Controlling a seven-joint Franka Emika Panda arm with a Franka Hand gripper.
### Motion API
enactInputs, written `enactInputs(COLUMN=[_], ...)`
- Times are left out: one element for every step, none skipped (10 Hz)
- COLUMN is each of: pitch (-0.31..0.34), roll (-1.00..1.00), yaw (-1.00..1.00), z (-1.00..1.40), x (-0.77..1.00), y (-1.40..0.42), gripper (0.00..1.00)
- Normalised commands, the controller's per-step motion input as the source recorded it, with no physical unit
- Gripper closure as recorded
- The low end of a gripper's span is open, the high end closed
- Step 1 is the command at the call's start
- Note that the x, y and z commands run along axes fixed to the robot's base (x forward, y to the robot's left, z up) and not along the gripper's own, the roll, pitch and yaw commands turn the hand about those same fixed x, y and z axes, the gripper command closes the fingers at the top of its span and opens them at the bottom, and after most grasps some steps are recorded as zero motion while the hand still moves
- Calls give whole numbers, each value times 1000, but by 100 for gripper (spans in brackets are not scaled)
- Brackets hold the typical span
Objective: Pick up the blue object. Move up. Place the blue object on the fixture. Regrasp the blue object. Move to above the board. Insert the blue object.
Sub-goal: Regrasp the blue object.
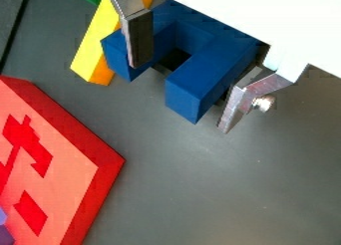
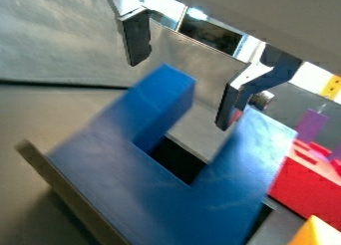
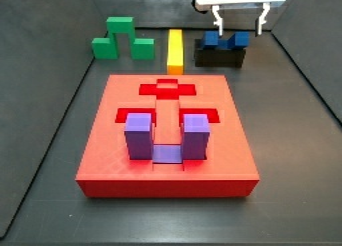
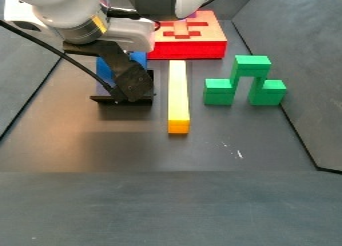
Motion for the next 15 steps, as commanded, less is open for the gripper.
enactInputs(pitch=[46,106,174,180,206,234,223,186,111,71,51,80,97,97,69], roll=[763,860,1000,1000,1000,1000,1000,1000,1000,1000,1000,1000,1000,1000,1000], yaw=[0,0,54,77,34,14,14,17,51,69,54,37,26,23,26], z=[366,297,177,80,57,89,91,26,0,0,0,0,29,34,6], x=[303,360,269,166,9,0,0,0,29,17,17,6,0,0,26], y=[23,0,-226,-197,-260,-271,-266,-303,-306,-249,-211,-146,-117,-106,-123], gripper=[0,0,0,0,0,0,0,0,0,0,0,0,0,0,0])
